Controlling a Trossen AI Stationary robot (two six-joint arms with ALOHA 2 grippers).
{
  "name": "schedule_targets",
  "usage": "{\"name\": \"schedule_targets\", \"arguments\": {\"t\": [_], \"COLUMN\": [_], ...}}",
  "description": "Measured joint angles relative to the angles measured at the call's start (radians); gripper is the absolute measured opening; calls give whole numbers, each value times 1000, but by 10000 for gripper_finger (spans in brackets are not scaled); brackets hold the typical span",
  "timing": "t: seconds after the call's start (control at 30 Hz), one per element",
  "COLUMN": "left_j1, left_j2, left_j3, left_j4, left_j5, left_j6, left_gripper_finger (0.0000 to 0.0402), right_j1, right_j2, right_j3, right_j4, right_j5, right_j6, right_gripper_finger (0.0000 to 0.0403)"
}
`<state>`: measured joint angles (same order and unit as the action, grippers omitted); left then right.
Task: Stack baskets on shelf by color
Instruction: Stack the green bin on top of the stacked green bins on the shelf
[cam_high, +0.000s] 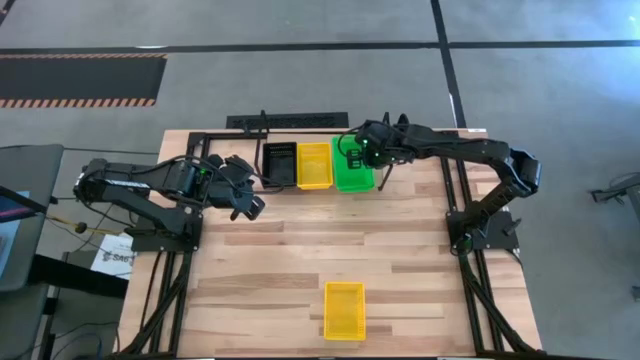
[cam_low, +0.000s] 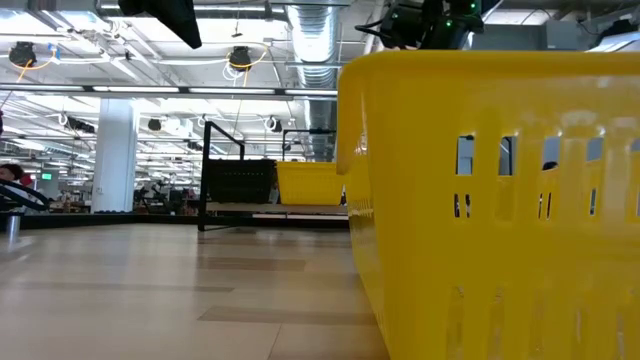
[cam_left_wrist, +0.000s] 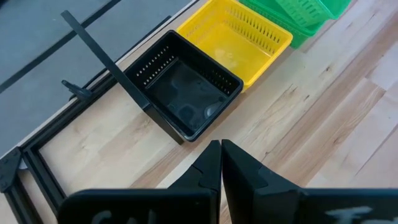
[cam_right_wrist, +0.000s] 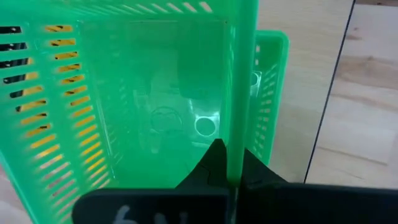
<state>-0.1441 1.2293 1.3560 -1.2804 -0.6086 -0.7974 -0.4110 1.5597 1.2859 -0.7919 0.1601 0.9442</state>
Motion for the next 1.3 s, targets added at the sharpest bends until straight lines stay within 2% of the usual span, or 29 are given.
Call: {"name": "schedule_targets", "arguments": {"t": [0.53,1.3], "left_j1": [0,0], "left_j2": [0,0], "left_j3": [0,0], "left_j4": [0,0], "left_j5": [0,0], "left_j6": [-3,-20], "left_gripper_finger": [0,0], "right_j1": [-11,-51], "right_j2": [-1,-1], "right_j3": [1,1], "right_j4": [-76,-75], "right_j5": [-35,-90], "right_j6": [-30,-92], "right_gripper_finger": [1,1]}}
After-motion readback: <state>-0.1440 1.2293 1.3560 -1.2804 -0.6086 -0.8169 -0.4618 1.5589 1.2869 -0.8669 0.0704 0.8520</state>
